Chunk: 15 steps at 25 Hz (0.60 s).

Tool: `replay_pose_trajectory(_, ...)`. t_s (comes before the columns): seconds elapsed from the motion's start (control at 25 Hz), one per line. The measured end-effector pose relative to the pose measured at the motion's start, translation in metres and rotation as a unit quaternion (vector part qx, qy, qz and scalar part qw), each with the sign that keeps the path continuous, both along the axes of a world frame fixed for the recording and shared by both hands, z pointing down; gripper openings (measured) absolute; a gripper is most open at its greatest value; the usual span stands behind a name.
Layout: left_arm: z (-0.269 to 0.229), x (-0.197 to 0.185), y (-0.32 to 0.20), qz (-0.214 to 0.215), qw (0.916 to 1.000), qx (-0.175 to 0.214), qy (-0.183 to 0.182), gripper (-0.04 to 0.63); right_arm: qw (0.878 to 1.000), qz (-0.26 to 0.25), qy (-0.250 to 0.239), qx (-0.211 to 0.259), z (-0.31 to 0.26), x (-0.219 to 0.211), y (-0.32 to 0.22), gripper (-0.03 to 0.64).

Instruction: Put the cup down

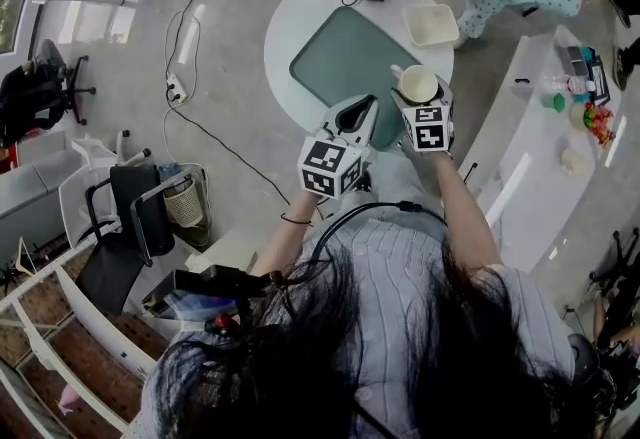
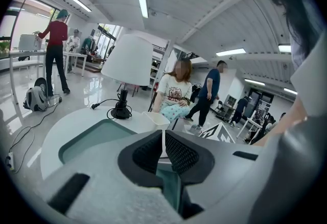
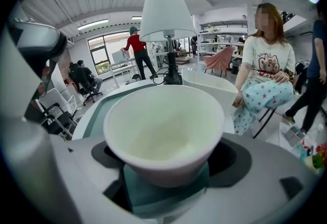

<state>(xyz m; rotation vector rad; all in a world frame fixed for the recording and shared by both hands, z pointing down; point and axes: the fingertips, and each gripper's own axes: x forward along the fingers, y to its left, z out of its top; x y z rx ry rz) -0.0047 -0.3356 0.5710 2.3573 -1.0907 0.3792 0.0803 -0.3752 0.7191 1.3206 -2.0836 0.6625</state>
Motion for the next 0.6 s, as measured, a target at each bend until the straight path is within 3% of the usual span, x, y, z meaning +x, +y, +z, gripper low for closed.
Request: replay_pose_trajectory(0.6, -0.0016, 0.0018, 0.0036, -0.008, 1.0, 0.0, -0.002, 0.02, 1.0, -0.009, -0.009, 0.019, 0.0055, 0.0, -0.0007, 0.428)
